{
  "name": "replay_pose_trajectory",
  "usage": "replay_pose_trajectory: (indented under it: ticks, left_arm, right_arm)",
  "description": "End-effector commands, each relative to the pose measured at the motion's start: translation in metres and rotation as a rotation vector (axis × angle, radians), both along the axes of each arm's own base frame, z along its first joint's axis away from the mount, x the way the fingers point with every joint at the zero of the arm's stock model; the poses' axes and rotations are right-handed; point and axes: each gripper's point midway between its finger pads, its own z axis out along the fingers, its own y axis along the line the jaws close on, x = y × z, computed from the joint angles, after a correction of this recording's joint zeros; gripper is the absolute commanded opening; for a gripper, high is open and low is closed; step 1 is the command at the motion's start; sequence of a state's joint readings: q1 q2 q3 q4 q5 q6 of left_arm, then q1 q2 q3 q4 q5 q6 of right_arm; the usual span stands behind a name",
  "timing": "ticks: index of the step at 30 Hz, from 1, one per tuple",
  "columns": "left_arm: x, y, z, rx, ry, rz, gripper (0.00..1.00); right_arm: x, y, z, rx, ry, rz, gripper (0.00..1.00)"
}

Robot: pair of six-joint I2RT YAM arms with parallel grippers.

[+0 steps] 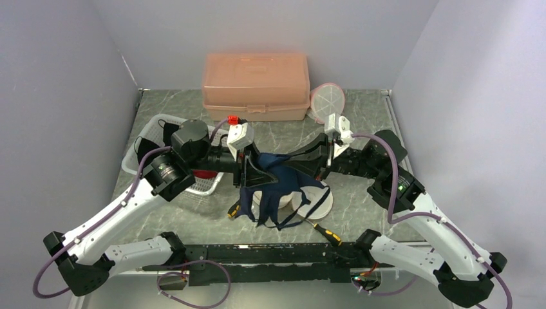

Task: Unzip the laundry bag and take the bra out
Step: Pick up the bra from the laundry bag.

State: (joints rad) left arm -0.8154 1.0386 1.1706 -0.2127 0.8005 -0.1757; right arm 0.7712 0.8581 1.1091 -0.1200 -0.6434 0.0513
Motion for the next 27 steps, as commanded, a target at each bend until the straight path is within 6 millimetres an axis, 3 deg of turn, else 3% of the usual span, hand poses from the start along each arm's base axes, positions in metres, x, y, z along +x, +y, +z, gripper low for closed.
replay_pose_trajectory:
  ticks: [1, 2, 7, 9, 10, 16, 20, 23, 27]
  left_arm:
    - [-0.004, -0.005, 0.003, -0.027, 0.001, -0.049, 0.17]
    - [-0.002, -0.004, 0.004, -0.028, -0.003, -0.032, 0.05]
    - [0.023, 0.012, 0.01, -0.036, -0.054, 0.189, 0.03]
    - [0.039, 0.024, 0.012, -0.028, -0.074, 0.316, 0.03]
    - [0.048, 0.031, 0.012, -0.018, -0.08, 0.386, 0.03]
    - [0.11, 0.097, 0.017, 0.078, -0.135, 0.897, 0.03]
    - [0.135, 0.153, 0.047, 0.1, -0.209, 1.214, 0.03]
    - [0.153, 0.193, 0.067, 0.169, -0.292, 1.448, 0.03]
    - [0.177, 0.224, 0.079, 0.279, -0.385, 1.633, 0.03]
  right_arm:
    - [-0.015, -0.001, 0.037, 0.114, -0.08, 0.062, 0.0]
    - [-0.012, -0.002, 0.037, 0.116, -0.07, 0.045, 0.0]
    - [0.004, -0.008, 0.031, 0.103, -0.005, -0.066, 0.72]
    - [0.013, -0.013, 0.029, 0.1, 0.018, -0.134, 0.94]
    - [0.019, -0.016, 0.027, 0.102, 0.032, -0.178, 0.99]
    - [0.055, -0.061, 0.029, 0.217, 0.087, -0.512, 1.0]
    - [0.06, -0.086, 0.026, 0.302, 0.1, -0.622, 1.0]
    - [0.063, -0.086, 0.01, 0.284, 0.123, -0.639, 1.0]
    - [0.071, -0.078, -0.023, 0.265, 0.2, -0.644, 0.99]
